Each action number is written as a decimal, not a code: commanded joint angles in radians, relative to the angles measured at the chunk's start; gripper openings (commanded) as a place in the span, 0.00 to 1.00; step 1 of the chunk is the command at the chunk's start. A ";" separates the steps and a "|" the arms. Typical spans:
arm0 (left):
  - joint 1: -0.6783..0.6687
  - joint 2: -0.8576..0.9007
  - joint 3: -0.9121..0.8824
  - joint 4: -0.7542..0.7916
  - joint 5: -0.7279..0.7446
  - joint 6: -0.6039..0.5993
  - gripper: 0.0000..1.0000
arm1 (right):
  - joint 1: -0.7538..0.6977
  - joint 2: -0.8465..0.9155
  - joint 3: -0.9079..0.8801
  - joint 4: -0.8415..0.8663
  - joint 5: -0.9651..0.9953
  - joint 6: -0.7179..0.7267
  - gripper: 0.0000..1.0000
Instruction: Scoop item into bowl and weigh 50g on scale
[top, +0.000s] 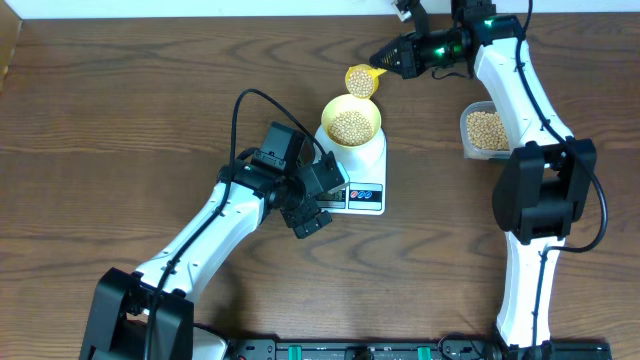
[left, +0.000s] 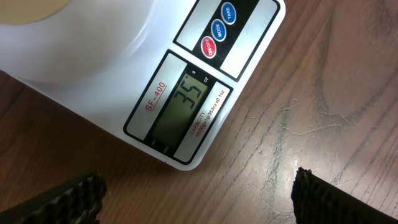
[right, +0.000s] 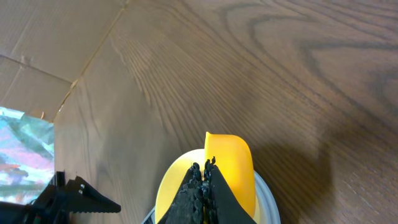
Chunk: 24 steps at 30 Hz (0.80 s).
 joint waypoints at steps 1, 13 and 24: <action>0.003 -0.003 -0.002 -0.005 0.013 0.013 0.98 | 0.009 -0.020 0.011 0.006 -0.025 -0.041 0.01; 0.003 -0.003 -0.002 -0.005 0.013 0.013 0.98 | 0.028 -0.020 0.011 -0.055 -0.108 -0.193 0.01; 0.003 -0.003 -0.002 -0.005 0.013 0.013 0.98 | 0.033 -0.020 0.011 -0.045 -0.114 -0.222 0.01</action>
